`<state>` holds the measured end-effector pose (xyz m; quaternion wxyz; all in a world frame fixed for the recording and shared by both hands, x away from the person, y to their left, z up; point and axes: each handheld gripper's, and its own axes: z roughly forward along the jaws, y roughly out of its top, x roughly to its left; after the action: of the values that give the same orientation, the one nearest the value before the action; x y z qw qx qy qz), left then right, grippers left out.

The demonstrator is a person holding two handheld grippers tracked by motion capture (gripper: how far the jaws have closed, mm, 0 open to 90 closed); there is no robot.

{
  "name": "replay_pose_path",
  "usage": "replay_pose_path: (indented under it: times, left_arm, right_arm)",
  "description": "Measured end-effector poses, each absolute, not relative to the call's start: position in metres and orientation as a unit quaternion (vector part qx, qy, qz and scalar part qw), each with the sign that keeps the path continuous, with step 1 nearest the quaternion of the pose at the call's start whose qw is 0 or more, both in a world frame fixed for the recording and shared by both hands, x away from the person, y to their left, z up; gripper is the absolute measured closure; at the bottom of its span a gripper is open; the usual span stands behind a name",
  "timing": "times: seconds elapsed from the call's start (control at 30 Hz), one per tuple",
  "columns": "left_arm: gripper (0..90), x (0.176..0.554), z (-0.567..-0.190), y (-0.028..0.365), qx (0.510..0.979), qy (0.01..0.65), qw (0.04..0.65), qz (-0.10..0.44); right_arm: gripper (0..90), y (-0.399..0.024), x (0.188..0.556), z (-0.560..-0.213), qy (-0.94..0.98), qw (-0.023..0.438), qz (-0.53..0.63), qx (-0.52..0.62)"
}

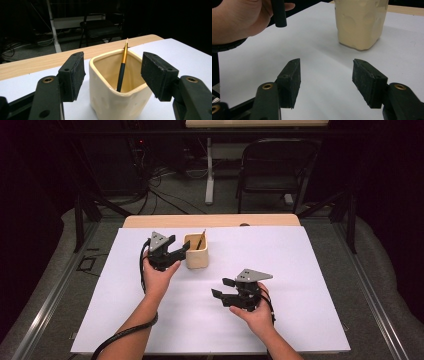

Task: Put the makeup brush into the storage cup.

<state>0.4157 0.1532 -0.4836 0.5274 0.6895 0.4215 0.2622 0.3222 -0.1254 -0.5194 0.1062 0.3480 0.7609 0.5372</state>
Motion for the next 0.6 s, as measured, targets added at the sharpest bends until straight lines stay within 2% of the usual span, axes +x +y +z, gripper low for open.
replay_pose_path:
  times: [0.6]
  left_arm:
    - [35.8,0.396,-0.476,0.159,0.692,0.414,0.537,0.248]
  right_arm:
    - [39.4,-0.124,0.321,-0.519,0.762,0.107,0.536,0.348]
